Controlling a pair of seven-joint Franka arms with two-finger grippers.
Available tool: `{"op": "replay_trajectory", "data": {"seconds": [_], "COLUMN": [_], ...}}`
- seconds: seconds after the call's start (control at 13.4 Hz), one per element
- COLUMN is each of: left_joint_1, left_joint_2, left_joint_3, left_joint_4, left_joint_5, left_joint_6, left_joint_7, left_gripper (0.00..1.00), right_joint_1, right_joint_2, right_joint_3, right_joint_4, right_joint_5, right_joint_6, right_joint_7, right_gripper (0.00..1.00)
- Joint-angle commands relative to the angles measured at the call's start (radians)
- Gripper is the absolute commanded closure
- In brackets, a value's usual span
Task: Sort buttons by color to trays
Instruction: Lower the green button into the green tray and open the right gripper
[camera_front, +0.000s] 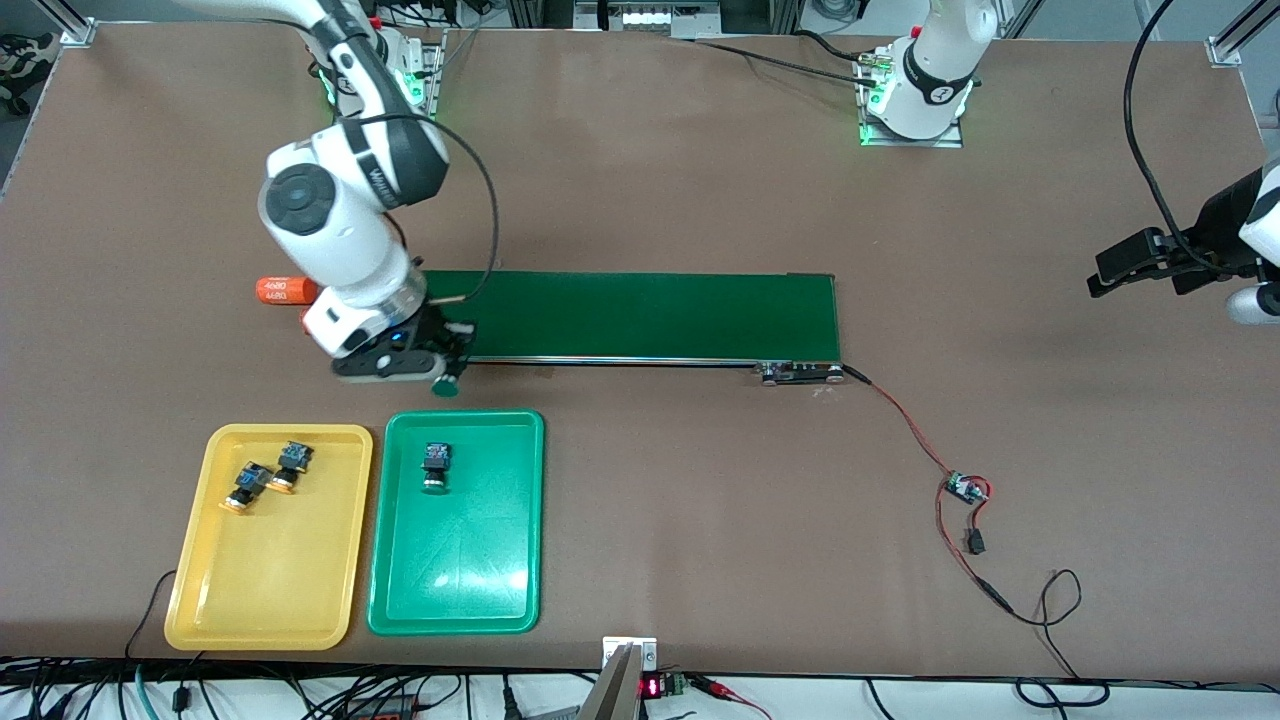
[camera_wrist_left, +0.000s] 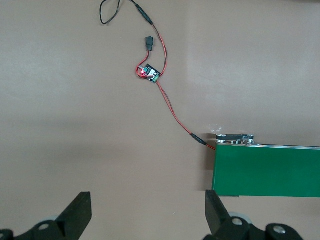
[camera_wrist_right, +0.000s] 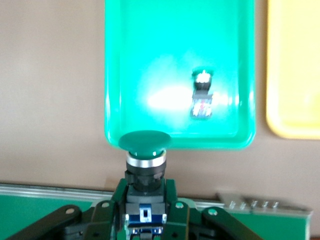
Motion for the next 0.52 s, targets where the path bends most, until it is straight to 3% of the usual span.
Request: {"op": "replay_trajectory", "data": {"seconds": [0.0, 0.45], "left_joint_1": [-0.001, -0.007], "left_joint_2": [-0.021, -0.021], "left_joint_3": [0.000, -0.003], "left_joint_4": [-0.014, -0.014], "left_joint_5": [-0.002, -0.002], "left_joint_6": [0.009, 0.030], "left_joint_7": [-0.010, -0.008], "left_gripper": [0.00, 0.00], "right_joint_1": [-0.001, 0.008], "right_joint_2": [0.183, 0.394], "right_joint_3": [-0.009, -0.007], "right_joint_4": [0.218, 0.409], "right_joint_5": [0.012, 0.004], "right_joint_6": [-0.019, 0.047], "right_joint_7": [-0.034, -0.036], "right_gripper": [0.97, 0.93]}}
